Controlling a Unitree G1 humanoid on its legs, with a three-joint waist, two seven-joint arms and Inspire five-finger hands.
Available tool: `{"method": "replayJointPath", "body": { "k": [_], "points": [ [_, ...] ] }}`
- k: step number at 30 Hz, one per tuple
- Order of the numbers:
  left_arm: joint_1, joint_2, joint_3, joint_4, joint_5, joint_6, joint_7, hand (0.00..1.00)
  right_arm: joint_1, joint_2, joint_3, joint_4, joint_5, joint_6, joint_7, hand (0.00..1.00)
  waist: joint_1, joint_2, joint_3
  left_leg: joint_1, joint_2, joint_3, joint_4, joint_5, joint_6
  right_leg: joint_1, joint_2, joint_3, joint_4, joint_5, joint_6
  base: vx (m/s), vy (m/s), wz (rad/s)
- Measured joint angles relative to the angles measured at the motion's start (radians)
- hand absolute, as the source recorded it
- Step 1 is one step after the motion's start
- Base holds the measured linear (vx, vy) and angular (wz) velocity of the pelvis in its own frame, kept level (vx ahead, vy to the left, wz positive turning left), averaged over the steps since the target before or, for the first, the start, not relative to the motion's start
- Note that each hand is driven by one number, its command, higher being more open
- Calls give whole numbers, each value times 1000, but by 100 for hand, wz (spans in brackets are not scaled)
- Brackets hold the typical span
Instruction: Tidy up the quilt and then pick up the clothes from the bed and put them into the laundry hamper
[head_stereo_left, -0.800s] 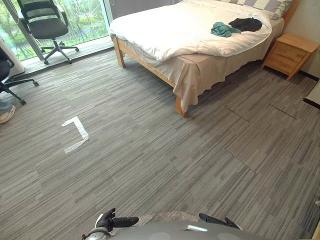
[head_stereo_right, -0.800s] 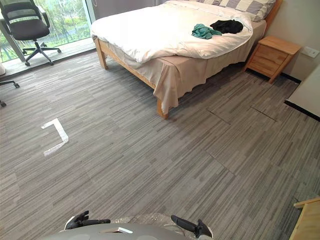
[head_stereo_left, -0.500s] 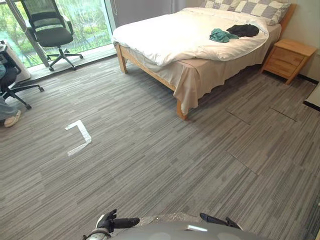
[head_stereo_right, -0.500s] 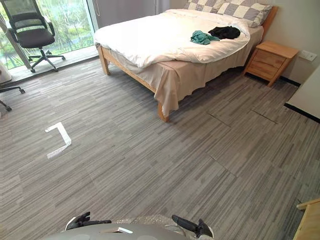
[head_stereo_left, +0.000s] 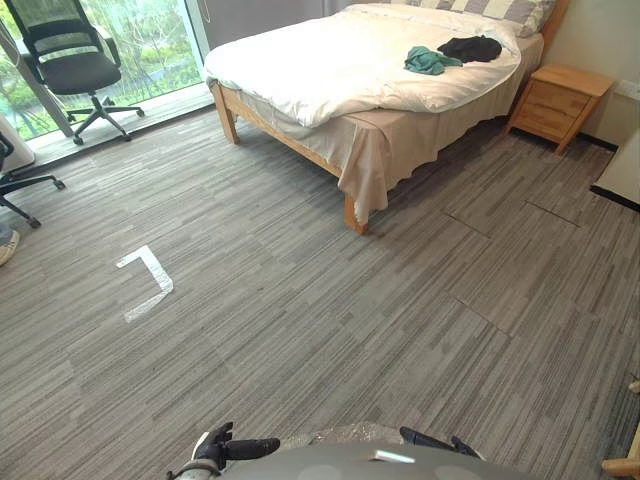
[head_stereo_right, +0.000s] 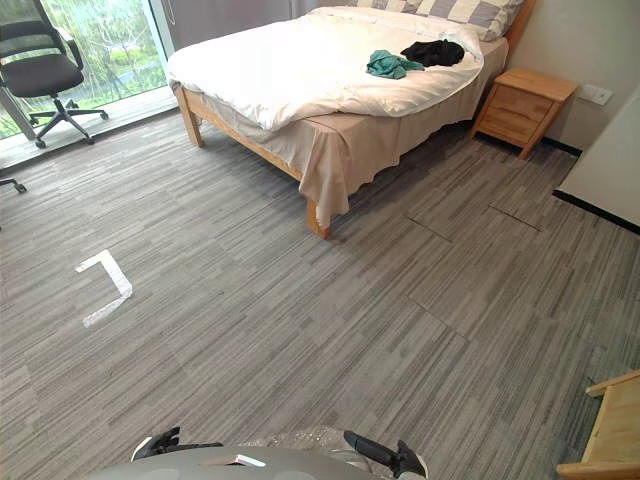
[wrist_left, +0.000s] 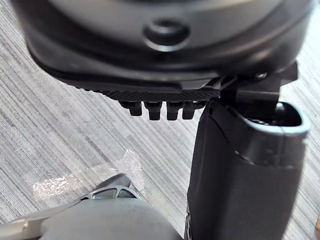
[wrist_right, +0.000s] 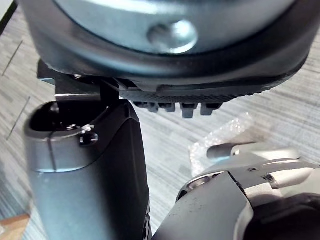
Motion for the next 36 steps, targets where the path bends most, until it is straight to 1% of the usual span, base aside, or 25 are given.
{"method": "replayJointPath", "body": {
  "k": [4,7,12,13,15,16,17,18,20,21,22,23,24,25,26,27,28,29,30,31,32,33,34,35,36],
  "points": [
    [-17,12,-35,13,0,-1,0,100,0,2,0,4,0,1,0,100,0,-4,-1,-1,-1,13,0,-1,-1,1,1,4,-8,-1,-3,77,-10,-8],
    [-28,14,-49,18,8,-1,0,100,-5,1,-3,4,0,1,0,100,-1,-1,0,-2,4,32,0,-9,-14,-16,6,19,0,-7,-11,5,-17,-16],
    [-38,14,-67,16,6,-1,4,100,-32,7,-46,-14,5,-1,0,100,-16,14,16,-26,51,127,1,-34,-34,-171,28,49,188,-47,-61,-35,-11,-60],
    [-38,14,-80,16,2,-1,7,100,-33,14,-61,-33,13,-2,-1,100,-29,25,25,-25,67,169,1,-37,-37,-224,32,18,255,-53,-70,-33,-41,-107],
    [-38,16,-87,15,-1,-1,9,100,-35,26,-92,-46,25,-7,-2,100,-48,30,29,-19,83,240,1,-44,-49,-288,7,-127,358,-80,-112,-44,-65,-113],
    [-40,22,-106,15,-2,0,9,100,-35,40,-124,-46,63,-12,-8,100,-60,30,29,-8,92,278,1,-50,-70,-307,-40,-284,393,-103,-140,45,-114,-76],
    [-42,22,-107,15,-2,0,9,100,-35,41,-129,-46,70,-13,-10,100,-61,31,31,-5,94,283,1,-50,-75,-307,-44,-299,390,-104,-142,112,-118,-81],
    [-59,20,-123,15,-3,1,9,100,-34,41,-160,-46,102,-17,-14,100,-69,46,40,3,120,303,2,-49,-96,-312,-45,-345,341,-101,-137,183,-138,-45],
    [-91,-10,-126,8,-3,-3,4,100,-34,38,-220,-54,134,-22,-17,100,-81,96,67,9,204,326,3,-43,-143,-365,-32,-343,243,-67,-94,228,-104,-42],
    [-101,-19,-123,8,-1,-5,4,100,-34,40,-230,-60,145,-26,-15,100,-80,104,72,15,225,338,4,-40,-147,-387,-37,-335,228,-58,-84,282,-68,-38],
    [-101,-30,-118,8,-1,-9,4,100,-33,48,-238,-76,164,-30,-14,100,-76,106,77,31,248,356,6,-32,-173,-419,-54,-329,213,-42,-70,333,-96,-48],
    [-102,-39,-81,-2,0,-9,0,100,-22,58,-237,-97,167,-29,-14,100,-72,90,78,68,264,389,7,-26,-207,-459,-88,-331,211,-22,-54,545,-262,-67],
    [-97,-47,-36,-19,4,-10,-5,100,5,77,-233,-140,167,-28,-14,100,-59,56,76,139,274,433,8,-29,-268,-485,-147,-350,233,-1,-61,633,-414,-58],
    [-97,-67,-5,-21,11,-10,1,100,19,85,-241,-155,173,-28,-10,100,-54,48,73,191,299,452,29,-32,-288,-501,-179,-362,326,79,-100,712,-569,-41],
    [-97,-71,5,-21,13,-9,3,100,19,82,-247,-152,186,-28,-8,100,-54,56,68,195,332,459,69,-33,-287,-515,-177,-359,386,63,-130,564,-489,-28],
    [-98,-96,27,-27,13,-9,4,100,16,69,-245,-157,197,-38,1,100,-52,94,68,176,426,473,189,-4,-277,-524,-150,-366,469,-26,-145,709,-683,-36],
    [-98,-125,43,-51,13,-9,3,100,9,50,-239,-152,194,-37,5,100,-49,114,75,150,519,467,344,68,-209,-509,-121,-365,509,-93,-172,616,-592,-37],
    [-97,-142,57,-61,12,-9,3,100,7,45,-238,-152,187,-35,4,100,-47,122,80,135,564,466,424,119,-137,-489,-107,-366,513,-120,-184,785,-710,-28],
    [-98,-171,74,-72,8,-9,1,100,-4,36,-237,-135,155,-31,-8,100,-43,133,90,94,647,432,610,184,-15,-425,-78,-366,497,-157,-196,659,-514,-21],
    [-98,-185,78,-84,7,-9,-8,100,-14,25,-228,-120,153,-24,-14,100,-38,128,101,45,663,354,750,144,-15,-367,-52,-360,462,-168,-200,720,-558,-30],
    [-97,-188,81,-103,-9,-23,-13,100,-32,10,-168,-80,125,-18,-20,100,-30,119,108,-61,601,187,914,14,-72,-256,-15,-340,364,-168,-199,516,-407,-32],
    [-97,-187,85,-111,-11,-29,-10,100,-43,0,-149,-63,111,-18,-22,100,-25,112,111,-102,568,136,952,-26,-84,-215,-4,-331,327,-167,-185,444,-346,-49],
    [-97,-185,85,-127,-21,-43,3,100,-63,-35,-90,-18,74,-17,-14,100,-13,107,112,-172,507,100,985,-91,-109,-158,16,-306,270,-171,-169,324,-223,-50],
    [-97,-185,88,-134,-32,-48,10,100,-76,-46,-75,2,69,-16,-13,100,-5,107,112,-200,488,106,982,-110,-113,-133,30,-293,245,-174,-165,417,-232,-71],
    [-98,-182,97,-141,-51,-50,17,100,-94,-51,-74,12,58,-12,-15,100,10,106,112,-245,470,131,963,-137,-103,-97,52,-269,209,-173,-164,436,-170,-75]
  ]
}}
